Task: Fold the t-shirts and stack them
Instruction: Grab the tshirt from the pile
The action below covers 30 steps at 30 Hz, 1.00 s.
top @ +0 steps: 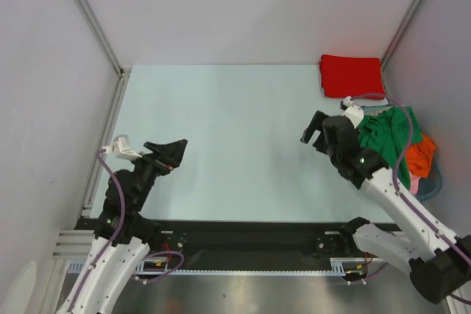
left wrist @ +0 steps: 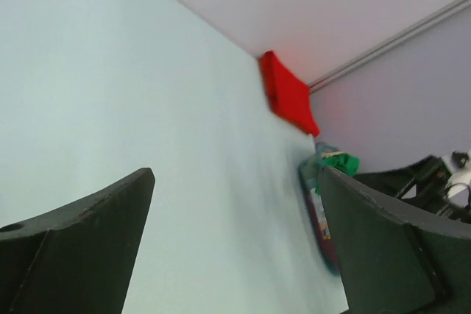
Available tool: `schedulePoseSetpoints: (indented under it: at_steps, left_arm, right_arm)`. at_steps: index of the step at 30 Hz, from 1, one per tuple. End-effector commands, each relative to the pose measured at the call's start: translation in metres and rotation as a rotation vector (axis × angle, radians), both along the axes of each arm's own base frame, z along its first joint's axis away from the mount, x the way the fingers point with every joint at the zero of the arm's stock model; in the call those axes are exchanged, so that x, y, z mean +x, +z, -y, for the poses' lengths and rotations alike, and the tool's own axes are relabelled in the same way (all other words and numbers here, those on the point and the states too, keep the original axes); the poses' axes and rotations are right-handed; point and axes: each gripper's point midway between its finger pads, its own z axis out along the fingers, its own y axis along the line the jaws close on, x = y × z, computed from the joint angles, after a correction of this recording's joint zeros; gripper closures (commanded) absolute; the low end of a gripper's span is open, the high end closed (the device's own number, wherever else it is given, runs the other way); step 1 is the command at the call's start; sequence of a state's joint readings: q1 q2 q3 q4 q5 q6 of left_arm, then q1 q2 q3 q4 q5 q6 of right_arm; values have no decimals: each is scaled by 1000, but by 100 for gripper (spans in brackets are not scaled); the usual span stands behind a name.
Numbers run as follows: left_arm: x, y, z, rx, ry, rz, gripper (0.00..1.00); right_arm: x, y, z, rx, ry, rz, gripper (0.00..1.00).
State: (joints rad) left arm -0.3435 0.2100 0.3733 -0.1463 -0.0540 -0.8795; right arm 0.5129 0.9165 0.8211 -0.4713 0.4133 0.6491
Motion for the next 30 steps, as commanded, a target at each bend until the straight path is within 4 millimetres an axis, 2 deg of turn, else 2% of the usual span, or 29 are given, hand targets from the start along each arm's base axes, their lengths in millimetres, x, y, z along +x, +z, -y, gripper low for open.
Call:
schedulePoseSetpoints:
  at_steps: [1, 2, 3, 4, 5, 6, 7, 8, 9, 10, 11, 16, 18, 19, 20, 21, 24, 26, 27, 28, 30]
  left_arm:
    - [-2, -10, -7, 203, -4, -154, 0]
    - [-12, 7, 15, 237, -153, -113, 0]
    - [-10, 3, 25, 288, -225, -124, 0]
    - [-11, 5, 31, 323, -273, -117, 0]
    - [-13, 11, 36, 319, -306, -116, 0]
    - [-12, 8, 39, 321, -324, -138, 0]
    - [-13, 9, 40, 327, -337, -132, 0]
    - [-13, 10, 41, 327, -340, -129, 0]
    - [-14, 13, 36, 323, -310, -114, 0]
    - [-13, 14, 33, 325, -291, -108, 0]
    - [-14, 14, 30, 326, -273, -101, 0]
    - [-19, 23, 25, 338, -254, -54, 0]
    - [-18, 24, 27, 345, -265, -56, 0]
    - [-18, 23, 28, 351, -278, -55, 0]
    - [-17, 23, 29, 355, -282, -61, 0]
    - [-16, 23, 29, 356, -283, -66, 0]
    - [-16, 23, 30, 359, -291, -70, 0]
    - [-18, 26, 31, 354, -295, -61, 0]
    - [-19, 27, 31, 350, -298, -52, 0]
    - [-20, 30, 32, 346, -299, -45, 0]
    - [-21, 33, 32, 345, -304, -33, 0]
  right_arm:
    - [-3, -3, 89, -301, -299, -184, 0]
    - [3, -2, 96, -307, -311, -205, 0]
    - [12, -9, 113, -292, -341, -263, 1]
    - [22, -1, 121, -318, -318, -261, 0]
    - [29, 2, 132, -324, -343, -267, 0]
    - [32, -3, 159, -357, -431, -305, 0]
    - [38, 4, 174, -358, -492, -288, 0]
    - [40, 3, 186, -382, -512, -299, 0]
    - [39, -1, 207, -382, -568, -315, 0]
    - [47, -3, 213, -368, -569, -295, 1]
    - [49, -11, 215, -362, -542, -308, 8]
    - [57, -42, 240, -329, -598, -351, 12]
    - [59, -54, 243, -306, -605, -374, 20]
    - [61, -57, 247, -291, -606, -377, 34]
    - [67, -66, 243, -272, -565, -395, 44]
    - [70, -66, 243, -268, -562, -396, 48]
    - [73, -69, 248, -285, -569, -408, 48]
    - [72, -66, 252, -295, -588, -403, 54]
    - [73, -61, 253, -290, -598, -384, 60]
    - [75, -59, 253, -289, -586, -372, 77]
    - [78, -49, 254, -278, -589, -343, 97]
